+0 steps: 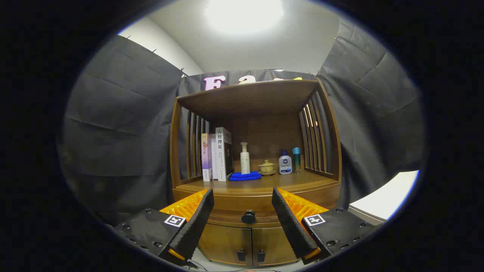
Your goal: Pull open the drawer, take out the items inside it, and place them on the countertop above the cabinet.
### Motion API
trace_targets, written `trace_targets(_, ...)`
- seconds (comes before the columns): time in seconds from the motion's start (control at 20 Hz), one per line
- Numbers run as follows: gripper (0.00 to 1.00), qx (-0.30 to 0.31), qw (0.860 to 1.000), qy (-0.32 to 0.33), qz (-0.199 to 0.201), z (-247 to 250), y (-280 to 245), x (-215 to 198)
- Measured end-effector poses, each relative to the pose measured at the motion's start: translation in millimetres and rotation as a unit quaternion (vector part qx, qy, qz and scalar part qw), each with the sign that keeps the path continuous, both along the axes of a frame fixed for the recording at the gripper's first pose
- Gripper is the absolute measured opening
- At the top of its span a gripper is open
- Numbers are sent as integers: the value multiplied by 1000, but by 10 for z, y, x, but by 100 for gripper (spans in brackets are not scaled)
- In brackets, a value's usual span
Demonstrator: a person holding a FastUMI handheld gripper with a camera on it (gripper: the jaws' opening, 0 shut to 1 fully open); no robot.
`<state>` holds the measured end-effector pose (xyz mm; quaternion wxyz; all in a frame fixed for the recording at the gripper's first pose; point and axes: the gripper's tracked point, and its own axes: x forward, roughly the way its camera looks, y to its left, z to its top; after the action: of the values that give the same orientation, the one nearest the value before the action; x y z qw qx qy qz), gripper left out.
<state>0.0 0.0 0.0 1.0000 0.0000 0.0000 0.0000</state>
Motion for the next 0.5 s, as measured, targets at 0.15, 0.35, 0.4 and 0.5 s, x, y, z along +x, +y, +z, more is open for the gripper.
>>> trace_targets(0.15,98,5,1000,-1,-4,8,-35,-5)
trace_targets(0.35,98,10,1000,4,-7,-23,-50,-5)
trace_targets(0.4,98,9,1000,4,-7,-23,-42,-4)
trace_targets(0.5,98,6,1000,3,-4,-14,-13,-5)
